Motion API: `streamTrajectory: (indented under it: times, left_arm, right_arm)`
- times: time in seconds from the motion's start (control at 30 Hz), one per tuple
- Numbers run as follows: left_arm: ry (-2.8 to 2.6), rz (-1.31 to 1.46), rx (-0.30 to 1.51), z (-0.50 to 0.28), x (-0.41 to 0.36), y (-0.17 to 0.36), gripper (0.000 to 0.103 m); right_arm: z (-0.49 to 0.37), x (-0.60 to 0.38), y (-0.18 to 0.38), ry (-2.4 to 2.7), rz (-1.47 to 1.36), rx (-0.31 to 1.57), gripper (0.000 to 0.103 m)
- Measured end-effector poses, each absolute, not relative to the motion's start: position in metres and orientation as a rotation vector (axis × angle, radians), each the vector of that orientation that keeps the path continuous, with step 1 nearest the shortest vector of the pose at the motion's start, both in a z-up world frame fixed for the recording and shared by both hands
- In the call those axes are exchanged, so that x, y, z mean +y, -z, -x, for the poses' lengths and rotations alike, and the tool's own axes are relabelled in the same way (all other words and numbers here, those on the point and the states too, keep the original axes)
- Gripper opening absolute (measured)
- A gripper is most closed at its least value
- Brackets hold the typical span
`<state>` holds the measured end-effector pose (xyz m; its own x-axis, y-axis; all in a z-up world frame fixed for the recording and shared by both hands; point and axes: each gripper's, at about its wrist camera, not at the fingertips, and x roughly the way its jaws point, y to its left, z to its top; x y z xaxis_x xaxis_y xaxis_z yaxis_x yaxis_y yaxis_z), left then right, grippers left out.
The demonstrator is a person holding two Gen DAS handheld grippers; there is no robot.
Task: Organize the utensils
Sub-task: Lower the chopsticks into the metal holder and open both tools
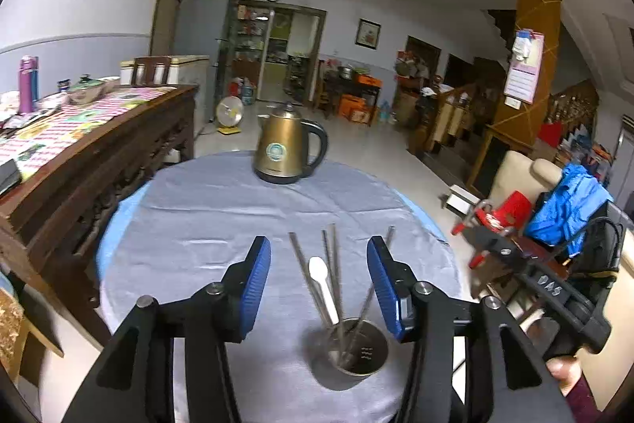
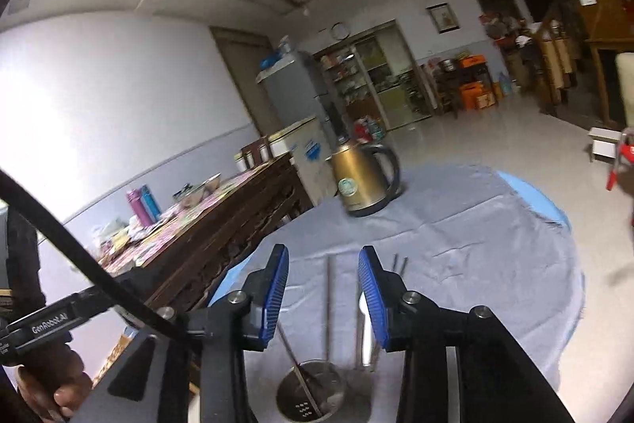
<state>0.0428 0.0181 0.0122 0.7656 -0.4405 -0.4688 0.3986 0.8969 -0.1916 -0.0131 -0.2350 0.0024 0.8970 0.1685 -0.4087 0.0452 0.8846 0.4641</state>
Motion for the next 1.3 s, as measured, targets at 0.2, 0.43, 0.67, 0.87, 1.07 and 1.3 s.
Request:
streamTrajectory:
  times: [0.2, 0.43, 0.67, 0.87, 1.07, 1.3]
  left_arm:
    - [0.407, 0.08, 0.563, -0.032, 0.035, -0.007, 0.068]
    - [0.362, 0.026, 0.603, -0.016, 0.04, 0.002, 0.07]
    - [0.342, -0.032, 0.651, -0.002, 0.038, 0.019, 0.071]
    - [0.35, -0.031, 0.666, 0.005, 0.035, 0.019, 0.072]
    - [0.351, -0.037, 0.594, 0.023, 0.04, 0.002, 0.075]
    - [0.312, -0.042, 0.526, 0.033, 0.045, -0.009, 0.078]
  right_arm:
    - [0.037, -0.25, -0.007, -0.002, -0.502, 0.468, 0.04]
    - [0.073, -0.263, -0.02, 0.059, -0.486, 0.462, 0.049]
    - [0.109, -0.279, -0.032, 0.106, -0.482, 0.443, 0.049]
    - [0.12, -0.279, -0.04, 0.083, -0.49, 0.449, 0.049]
    - [0.122, -0.257, -0.048, 0.024, -0.459, 0.475, 0.05]
    - [0.12, -0.23, -0.05, -0.024, -0.408, 0.493, 0.054]
